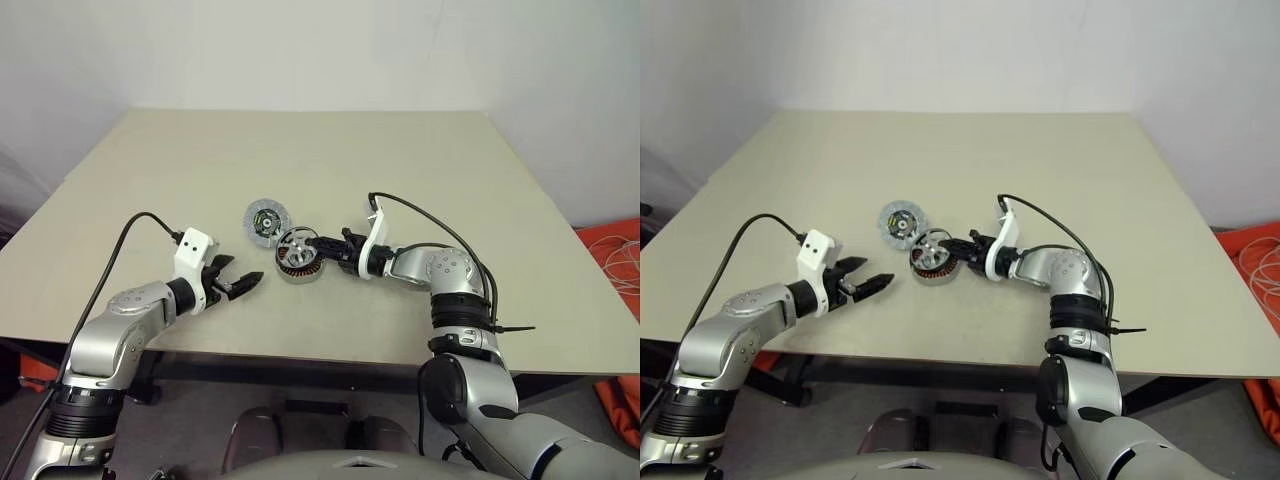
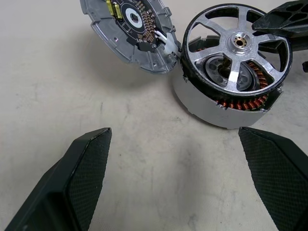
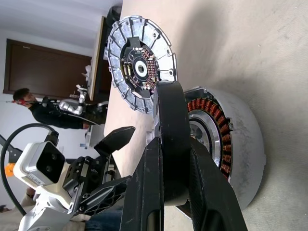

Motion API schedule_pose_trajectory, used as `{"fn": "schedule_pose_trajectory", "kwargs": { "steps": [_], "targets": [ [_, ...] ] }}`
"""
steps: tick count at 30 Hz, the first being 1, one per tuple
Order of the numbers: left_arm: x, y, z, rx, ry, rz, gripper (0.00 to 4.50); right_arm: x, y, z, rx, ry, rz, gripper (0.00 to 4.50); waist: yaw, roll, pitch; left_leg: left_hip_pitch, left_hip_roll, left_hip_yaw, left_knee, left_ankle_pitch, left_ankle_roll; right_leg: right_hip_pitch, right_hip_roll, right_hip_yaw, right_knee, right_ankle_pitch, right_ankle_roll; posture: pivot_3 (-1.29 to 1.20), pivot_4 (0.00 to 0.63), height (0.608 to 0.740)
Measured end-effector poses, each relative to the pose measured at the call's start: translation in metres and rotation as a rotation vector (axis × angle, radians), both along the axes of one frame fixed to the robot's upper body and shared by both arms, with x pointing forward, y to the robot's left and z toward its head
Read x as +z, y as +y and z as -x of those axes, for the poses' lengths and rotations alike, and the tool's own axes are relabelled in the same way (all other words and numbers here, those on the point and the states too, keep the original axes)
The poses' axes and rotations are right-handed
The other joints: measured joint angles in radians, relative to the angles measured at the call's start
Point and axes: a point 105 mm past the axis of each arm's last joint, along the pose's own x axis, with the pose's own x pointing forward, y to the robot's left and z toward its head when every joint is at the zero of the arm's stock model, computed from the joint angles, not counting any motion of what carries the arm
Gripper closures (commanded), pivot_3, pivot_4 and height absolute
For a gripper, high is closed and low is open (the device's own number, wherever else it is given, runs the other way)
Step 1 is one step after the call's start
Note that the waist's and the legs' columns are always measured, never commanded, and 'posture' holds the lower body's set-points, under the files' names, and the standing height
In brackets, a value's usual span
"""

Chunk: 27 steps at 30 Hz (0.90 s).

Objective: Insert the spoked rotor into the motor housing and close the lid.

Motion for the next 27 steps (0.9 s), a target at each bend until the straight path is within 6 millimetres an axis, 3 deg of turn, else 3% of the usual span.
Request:
{"fn": "schedule_pose_trajectory", "kwargs": {
  "steps": [27],
  "targets": [
    [-0.0012,0.0020,-0.0008,0.004,-0.003,-0.007,0.00,-0.0030,0.0016,0.0073,-0.002,0.005,-0.006,4.13,-0.001,0.000,0.000,0.001,0.000,0.000,0.000,0.000,0.000,0.000,0.000,0.000,0.000,0.000,0.000,0.00,0.000,0.740]
  ]
}}
